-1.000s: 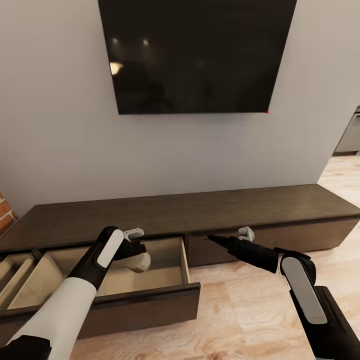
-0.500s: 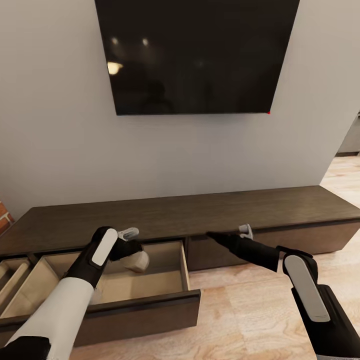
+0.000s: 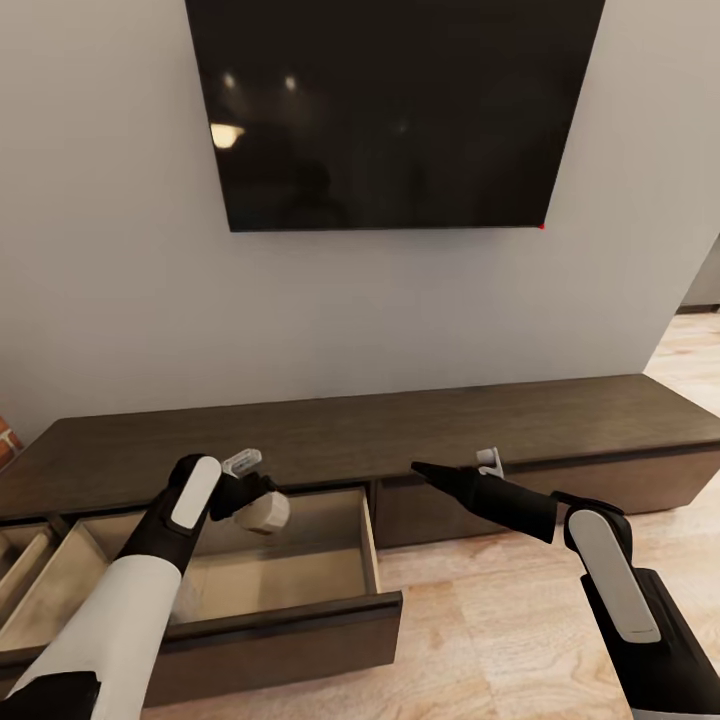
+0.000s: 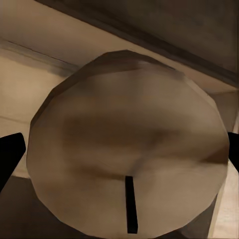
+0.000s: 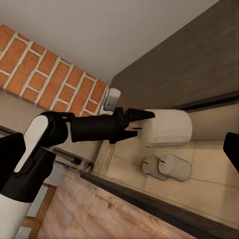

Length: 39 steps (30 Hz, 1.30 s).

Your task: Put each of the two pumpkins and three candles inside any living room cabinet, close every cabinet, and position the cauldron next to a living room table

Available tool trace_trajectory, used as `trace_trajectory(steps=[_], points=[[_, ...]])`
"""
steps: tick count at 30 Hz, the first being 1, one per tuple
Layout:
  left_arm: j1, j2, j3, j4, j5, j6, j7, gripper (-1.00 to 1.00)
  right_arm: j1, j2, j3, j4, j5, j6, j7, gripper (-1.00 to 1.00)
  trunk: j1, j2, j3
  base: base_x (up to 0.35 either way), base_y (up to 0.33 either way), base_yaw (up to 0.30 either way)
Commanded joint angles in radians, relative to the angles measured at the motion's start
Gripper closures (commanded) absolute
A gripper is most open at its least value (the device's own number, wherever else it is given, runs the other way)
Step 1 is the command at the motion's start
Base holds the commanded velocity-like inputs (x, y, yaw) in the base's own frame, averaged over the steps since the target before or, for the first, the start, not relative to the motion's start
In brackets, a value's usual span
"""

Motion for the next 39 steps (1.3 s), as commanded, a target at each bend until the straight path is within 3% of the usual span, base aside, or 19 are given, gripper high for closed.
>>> trace_trajectory(steps=[1,5,8,13,21,24,28,39], points=[[0.000,-0.002,0.000,0.003,0.011,-0.008,0.010,1.00,-0.001,0.000,-0.001,0.001,0.009,0.003,0.008,-1.00,0.000,0.000,-0.001,0.018,0.000,0.000],[0.000,-0.004,-0.002,0.070,0.009,-0.034,0.015,1.00,-0.001,0.000,-0.001,0.003,0.009,0.003,0.007,-1.00,0.000,0.000,-0.001,0.009,0.000,0.000],[0.000,-0.005,-0.002,0.160,0.004,-0.113,0.033,1.00,-0.002,0.000,-0.001,0.009,0.010,0.003,0.006,-1.00,0.000,0.000,-0.001,0.002,0.000,0.000],[-0.001,-0.004,-0.003,0.302,0.004,-0.176,0.051,1.00,-0.002,0.000,-0.001,0.013,0.011,0.003,0.005,-1.00,0.000,0.000,-0.001,0.000,0.000,0.000],[-0.001,-0.002,-0.008,0.340,0.002,-0.225,0.050,1.00,-0.002,0.001,0.000,0.013,0.013,0.003,0.003,-1.00,0.000,0.000,-0.001,0.000,0.000,0.000],[-0.001,-0.002,-0.033,0.342,0.002,-0.256,0.050,1.00,-0.002,0.001,0.010,0.013,0.013,0.003,0.003,-1.00,0.000,0.000,-0.001,0.000,0.000,0.000],[-0.001,-0.002,-0.102,0.340,0.003,-0.307,0.051,1.00,-0.002,0.000,0.029,0.012,0.015,0.003,0.003,-1.00,0.000,0.000,-0.001,0.000,0.000,0.000],[0.000,0.000,-0.193,0.337,0.003,-0.432,0.046,1.00,-0.002,0.001,0.037,0.012,0.017,0.003,0.003,-1.00,0.008,-0.014,-0.007,0.000,0.000,0.000]])
